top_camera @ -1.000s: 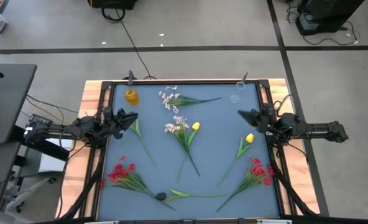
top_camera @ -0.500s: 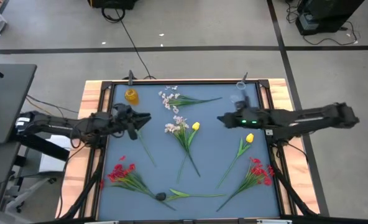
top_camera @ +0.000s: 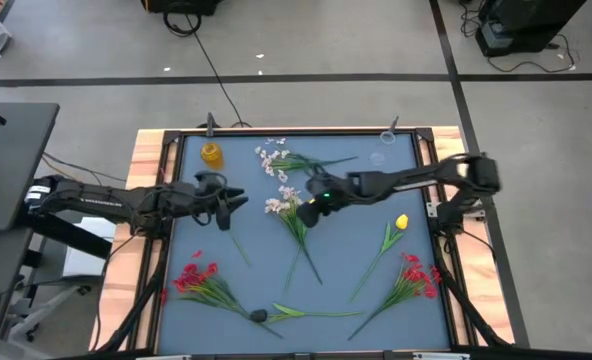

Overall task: Sort flowers into vase by color
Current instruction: Put the bottom white flowers into the transparent vase

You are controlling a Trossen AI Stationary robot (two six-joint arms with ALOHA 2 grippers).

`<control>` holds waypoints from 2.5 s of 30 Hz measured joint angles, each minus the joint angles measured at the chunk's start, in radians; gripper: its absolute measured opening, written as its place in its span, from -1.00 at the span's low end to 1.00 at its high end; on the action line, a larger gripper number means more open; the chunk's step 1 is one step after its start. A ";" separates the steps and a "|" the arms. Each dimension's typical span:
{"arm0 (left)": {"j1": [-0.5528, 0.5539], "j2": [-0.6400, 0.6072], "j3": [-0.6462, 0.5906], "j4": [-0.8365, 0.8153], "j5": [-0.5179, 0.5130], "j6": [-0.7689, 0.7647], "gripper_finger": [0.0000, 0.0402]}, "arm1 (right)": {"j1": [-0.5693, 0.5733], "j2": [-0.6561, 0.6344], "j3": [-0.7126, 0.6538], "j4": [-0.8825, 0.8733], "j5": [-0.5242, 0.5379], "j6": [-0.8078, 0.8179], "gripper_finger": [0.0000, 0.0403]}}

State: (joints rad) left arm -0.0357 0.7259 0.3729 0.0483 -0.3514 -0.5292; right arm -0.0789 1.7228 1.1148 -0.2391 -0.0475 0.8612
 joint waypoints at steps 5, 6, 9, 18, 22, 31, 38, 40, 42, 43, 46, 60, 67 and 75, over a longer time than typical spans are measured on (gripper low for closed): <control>0.000 0.001 0.000 -0.065 0.000 0.050 0.01 | 0.000 0.148 0.136 -0.070 0.012 -0.088 0.28; 0.000 0.001 0.000 -0.076 0.001 0.049 0.03 | 0.000 0.174 0.157 -0.093 0.021 -0.095 0.26; 0.000 0.001 0.000 -0.104 0.009 0.043 0.07 | 0.000 0.232 0.197 -0.170 0.050 -0.099 0.21; -0.001 0.001 0.000 -0.120 0.014 0.149 0.08 | 0.001 0.333 0.210 -0.117 -0.002 -0.135 0.08; -0.001 0.001 0.000 -0.121 0.015 0.150 0.08 | 0.000 0.326 0.208 -0.130 0.006 -0.159 -0.31; -0.001 0.001 0.000 -0.120 0.015 0.115 0.08 | -0.017 0.191 0.205 -0.123 0.025 -0.150 -0.94; -0.001 0.001 0.000 -0.121 0.015 0.104 0.08 | -0.006 -0.017 0.205 -0.119 0.304 -0.122 -0.96; -0.001 0.001 0.000 -0.121 0.015 0.104 0.08 | -0.001 -0.083 0.205 -0.131 0.470 -0.133 -0.96; -0.001 0.001 0.000 -0.121 0.015 0.122 0.08 | 0.006 -0.140 0.206 -0.171 0.666 -0.127 -0.96; -0.001 0.001 0.000 -0.121 0.015 0.144 0.08 | 0.008 -0.165 0.205 -0.193 0.755 -0.125 -0.96; -0.001 0.001 0.000 -0.120 0.014 0.205 0.08 | 0.009 -0.237 0.169 -0.204 0.959 -0.159 -0.96; 0.000 0.001 0.001 -0.029 -0.168 0.155 0.08 | -0.267 -0.599 -0.299 0.569 0.828 -0.737 -0.95; 0.000 0.001 0.001 -0.028 -0.187 0.124 0.08 | -0.457 -0.750 -0.374 0.562 0.705 -0.822 -0.95; 0.015 0.057 0.001 0.018 -0.252 0.121 0.08 | -0.594 -0.826 -0.373 0.561 0.616 -0.863 -0.95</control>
State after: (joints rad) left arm -0.0204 0.7832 0.3740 0.0668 -0.6037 -0.4084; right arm -0.6727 0.8970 0.7422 0.3220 0.5685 -0.0013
